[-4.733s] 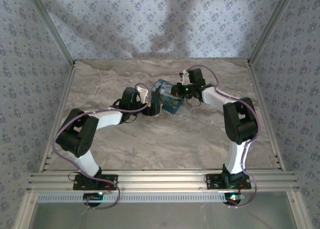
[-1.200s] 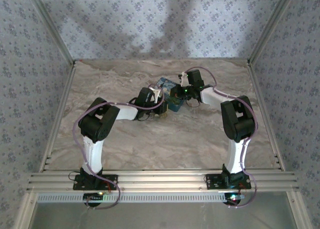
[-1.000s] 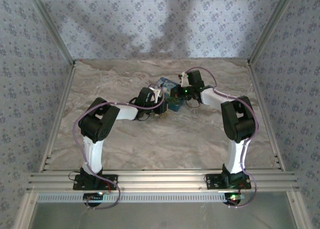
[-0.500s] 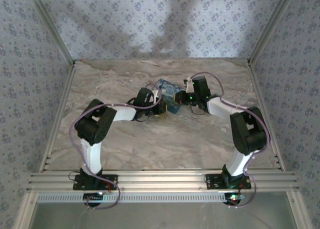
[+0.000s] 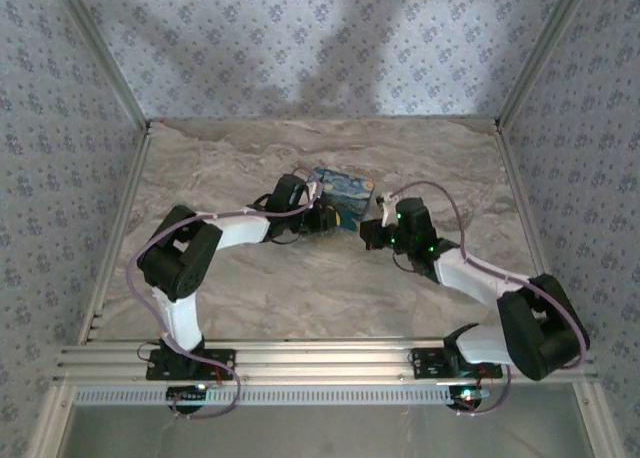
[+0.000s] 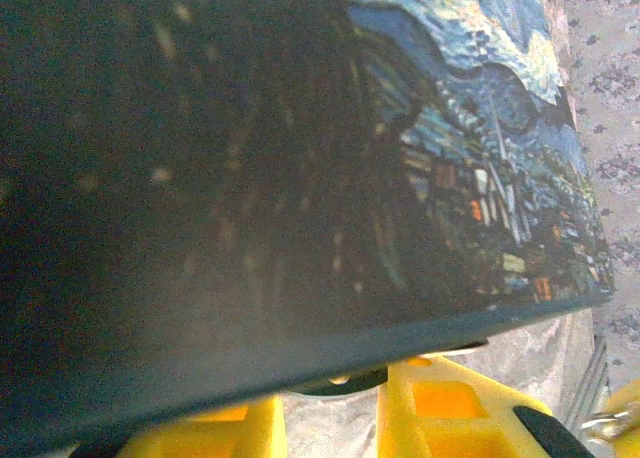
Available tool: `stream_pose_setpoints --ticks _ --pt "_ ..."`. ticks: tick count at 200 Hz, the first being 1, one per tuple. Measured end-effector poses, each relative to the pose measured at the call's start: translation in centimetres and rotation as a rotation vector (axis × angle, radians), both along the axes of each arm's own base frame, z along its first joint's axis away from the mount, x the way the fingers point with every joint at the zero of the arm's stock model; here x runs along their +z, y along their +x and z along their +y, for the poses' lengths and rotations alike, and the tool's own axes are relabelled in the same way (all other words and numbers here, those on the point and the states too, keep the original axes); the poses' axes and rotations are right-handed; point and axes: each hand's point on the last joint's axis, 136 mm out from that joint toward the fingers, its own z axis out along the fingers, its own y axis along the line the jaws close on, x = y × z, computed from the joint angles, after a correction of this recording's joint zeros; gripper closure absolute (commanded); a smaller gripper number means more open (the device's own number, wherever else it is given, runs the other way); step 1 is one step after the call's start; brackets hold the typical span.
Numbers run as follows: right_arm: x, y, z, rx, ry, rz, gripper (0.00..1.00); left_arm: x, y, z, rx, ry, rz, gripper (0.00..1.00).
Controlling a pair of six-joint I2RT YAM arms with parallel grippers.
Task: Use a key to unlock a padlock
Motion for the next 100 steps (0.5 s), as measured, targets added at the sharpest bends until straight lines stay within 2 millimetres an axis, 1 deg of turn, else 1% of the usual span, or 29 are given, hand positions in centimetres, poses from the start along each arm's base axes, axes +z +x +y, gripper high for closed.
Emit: stream_pose_setpoints --ticks 28,58,88,100 --pt "-1.4 -2.0 -0.2 -0.001 -0.035 -0.034 1.00 0.6 -0.9 0.0 0.014 -0.026 0.044 0.78" --pt "-2.4 -3.8 -0.1 0.003 -0.061 -0.075 1.00 0.5 -1.4 0.0 0.036 -0.035 0.087 0.78" --pt "-3.0 -4.8 0.2 0.010 -0.075 -0.113 1.00 0.5 -2.1 -0.6 0.038 -0.042 0.115 0.78" --pt "-2.9 -4.9 0.4 0.012 -0.075 -0.129 1.00 0.5 -2.3 -0.8 0.037 -0.045 0.125 0.78"
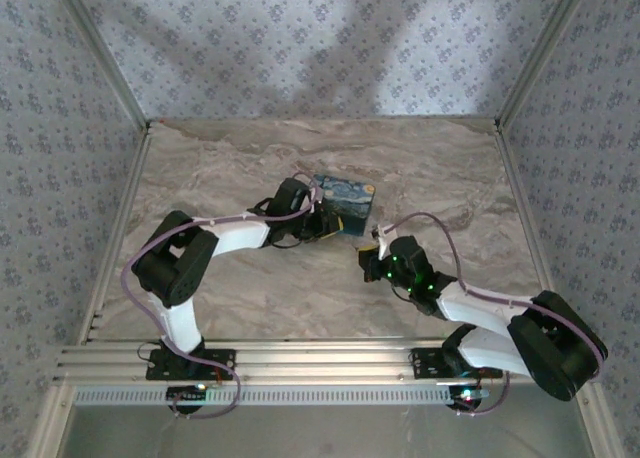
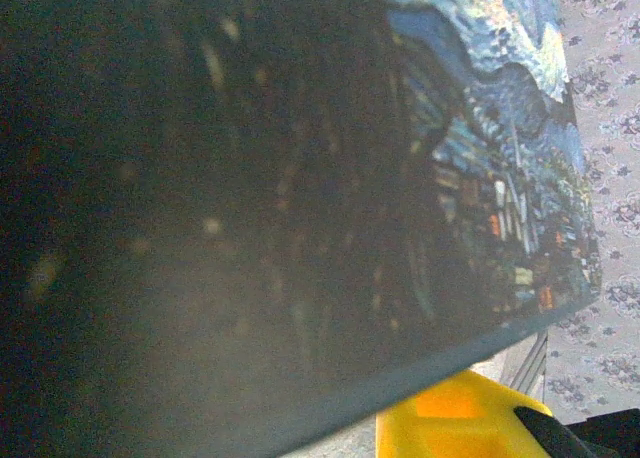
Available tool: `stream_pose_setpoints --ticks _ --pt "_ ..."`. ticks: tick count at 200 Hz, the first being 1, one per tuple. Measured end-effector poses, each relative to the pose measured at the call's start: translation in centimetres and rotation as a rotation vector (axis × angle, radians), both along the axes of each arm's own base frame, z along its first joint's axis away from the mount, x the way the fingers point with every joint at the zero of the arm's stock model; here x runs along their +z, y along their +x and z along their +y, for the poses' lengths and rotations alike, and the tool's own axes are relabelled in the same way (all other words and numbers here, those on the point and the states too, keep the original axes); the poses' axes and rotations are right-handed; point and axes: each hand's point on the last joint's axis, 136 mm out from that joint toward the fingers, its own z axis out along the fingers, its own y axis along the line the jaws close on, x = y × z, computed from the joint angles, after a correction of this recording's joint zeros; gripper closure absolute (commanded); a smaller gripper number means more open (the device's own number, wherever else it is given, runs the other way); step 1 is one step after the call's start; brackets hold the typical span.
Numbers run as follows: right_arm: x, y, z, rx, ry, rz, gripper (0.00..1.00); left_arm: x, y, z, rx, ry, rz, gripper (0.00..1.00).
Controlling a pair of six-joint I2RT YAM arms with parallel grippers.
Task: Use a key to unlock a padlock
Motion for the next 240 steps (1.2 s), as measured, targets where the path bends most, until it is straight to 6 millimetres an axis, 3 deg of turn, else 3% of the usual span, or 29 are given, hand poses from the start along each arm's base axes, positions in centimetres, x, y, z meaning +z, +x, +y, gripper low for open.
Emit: stream_pose_setpoints --ticks 35,96,240 --pt "0.3 0.2 0.9 0.005 0.012 -0.044 1.00 0.6 -0.3 -0.3 0.012 -0.017 0.023 0.78" --pt "-1.8 0.2 0.7 -0.004 -0.004 -0.037 1.00 1.9 -0.5 -0.5 0.035 -0.049 0.045 0.78" --pt "-0.8 1.3 0.5 -0.001 0.082 -0.088 1.00 1.2 -2.1 -0.2 0.047 -0.050 0.115 0.78"
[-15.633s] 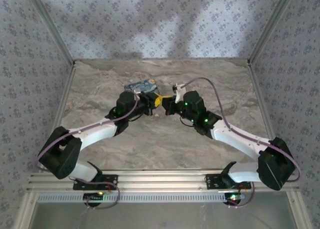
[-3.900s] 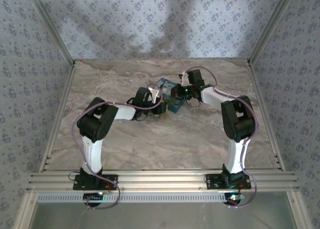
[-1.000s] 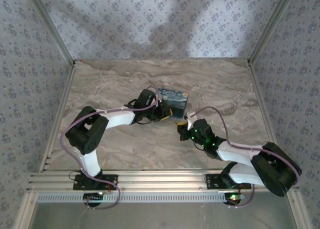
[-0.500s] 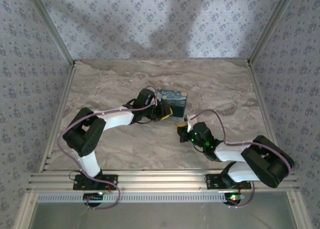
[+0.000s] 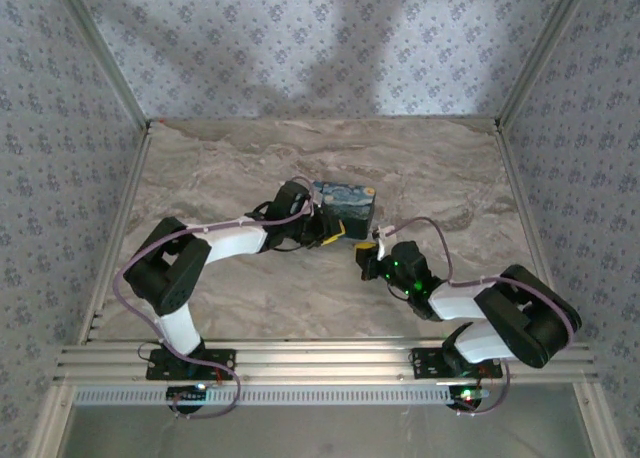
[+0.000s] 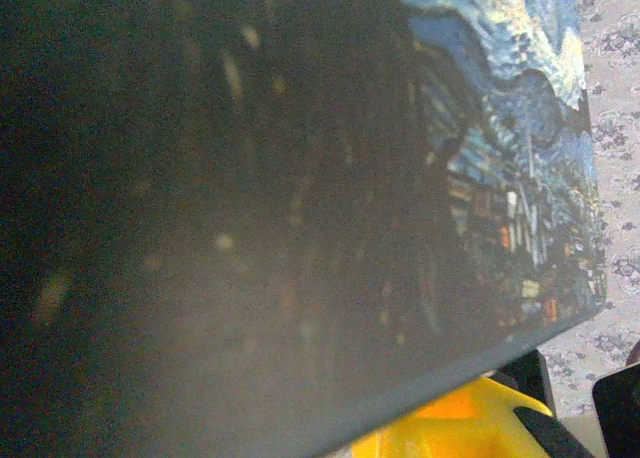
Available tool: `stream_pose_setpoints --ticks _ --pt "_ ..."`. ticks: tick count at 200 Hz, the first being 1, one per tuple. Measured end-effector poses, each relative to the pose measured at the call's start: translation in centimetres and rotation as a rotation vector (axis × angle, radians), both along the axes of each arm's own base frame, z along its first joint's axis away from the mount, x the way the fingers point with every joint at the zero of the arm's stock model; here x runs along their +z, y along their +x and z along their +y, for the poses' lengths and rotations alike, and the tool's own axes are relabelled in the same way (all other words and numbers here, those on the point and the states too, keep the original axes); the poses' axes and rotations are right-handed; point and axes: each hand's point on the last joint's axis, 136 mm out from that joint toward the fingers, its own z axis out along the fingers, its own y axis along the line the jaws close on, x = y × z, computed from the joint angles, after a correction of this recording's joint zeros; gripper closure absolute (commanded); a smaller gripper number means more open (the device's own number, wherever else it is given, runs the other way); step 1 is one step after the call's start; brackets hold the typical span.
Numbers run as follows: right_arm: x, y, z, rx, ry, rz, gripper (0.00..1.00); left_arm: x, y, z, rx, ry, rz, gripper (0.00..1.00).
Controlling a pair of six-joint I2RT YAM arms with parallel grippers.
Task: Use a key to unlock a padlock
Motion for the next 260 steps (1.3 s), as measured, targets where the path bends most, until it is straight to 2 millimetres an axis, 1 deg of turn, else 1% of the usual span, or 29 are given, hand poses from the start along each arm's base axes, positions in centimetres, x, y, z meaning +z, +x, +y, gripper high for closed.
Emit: stream_pose_setpoints --ticks 66,121,159,260 --pt "-0.5 0.0 0.3 0.022 0.012 0.014 1.00 -0.1 -0.1 0.0 -0.001 0.001 0.004 0.77" --pt "-0.2 0.1 0.5 0.029 0.023 0.009 1.00 -0.1 -0.1 0.0 0.001 0.000 0.008 0.77" --pt "0.4 0.5 0.8 0.029 0.034 -0.002 1.00 -0.1 -0.2 -0.1 0.000 0.000 0.010 0.78" --pt "0.2 0.7 1.0 0.033 0.036 0.006 1.00 -0.1 -0.3 -0.2 -0.001 -0.002 0.012 0.77"
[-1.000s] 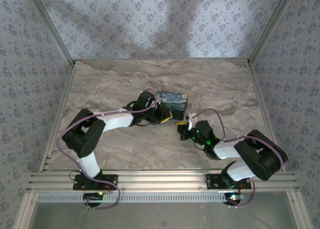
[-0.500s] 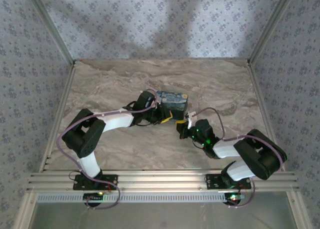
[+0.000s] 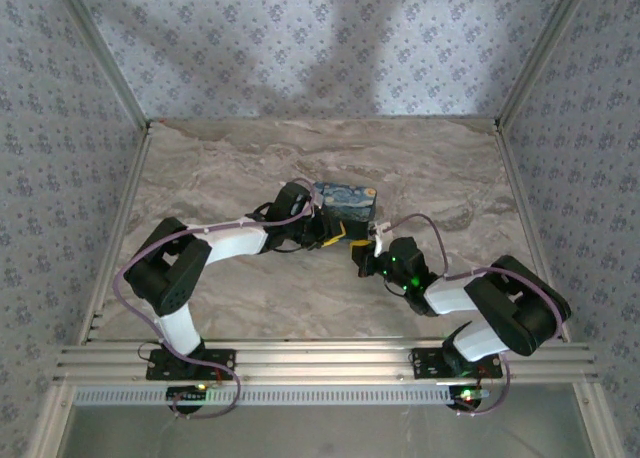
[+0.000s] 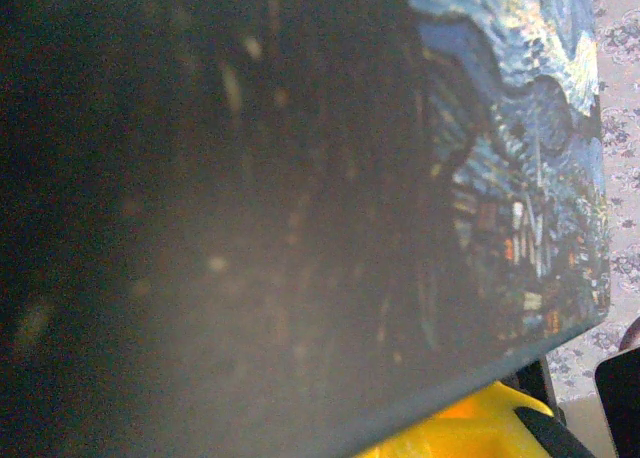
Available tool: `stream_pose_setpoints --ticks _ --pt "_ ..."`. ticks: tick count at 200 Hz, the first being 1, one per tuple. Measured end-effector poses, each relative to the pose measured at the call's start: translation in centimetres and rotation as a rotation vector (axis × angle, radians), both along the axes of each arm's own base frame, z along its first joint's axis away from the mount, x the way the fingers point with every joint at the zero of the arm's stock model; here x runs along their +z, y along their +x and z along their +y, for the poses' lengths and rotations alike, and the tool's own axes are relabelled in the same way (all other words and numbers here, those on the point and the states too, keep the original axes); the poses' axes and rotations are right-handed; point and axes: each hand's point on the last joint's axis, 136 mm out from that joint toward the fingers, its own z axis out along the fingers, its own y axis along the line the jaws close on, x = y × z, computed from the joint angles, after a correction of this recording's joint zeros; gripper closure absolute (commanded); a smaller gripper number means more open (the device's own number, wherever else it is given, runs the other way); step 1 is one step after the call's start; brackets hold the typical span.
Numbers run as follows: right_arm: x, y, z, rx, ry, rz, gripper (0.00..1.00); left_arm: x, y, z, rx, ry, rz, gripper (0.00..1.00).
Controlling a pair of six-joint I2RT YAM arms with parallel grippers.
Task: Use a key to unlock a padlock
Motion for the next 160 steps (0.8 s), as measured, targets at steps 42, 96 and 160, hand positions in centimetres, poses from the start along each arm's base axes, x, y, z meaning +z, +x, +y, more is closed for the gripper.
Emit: stream_pose_setpoints --ticks 42,96,160 --pt "0.02 0.01 0.00 -0.001 0.003 0.002 1.00 0.02 0.00 0.00 0.000 -0.001 0.000 0.77" --pt "0.19 0.23 -0.01 -0.010 0.003 -0.004 1.00 0.09 0.05 -0.05 0.004 -0.005 0.002 0.77" --pt "0.10 0.43 0.07 -0.025 -0.012 -0.012 1.00 0.12 0.08 -0.05 0.011 -0.007 0.010 0.77"
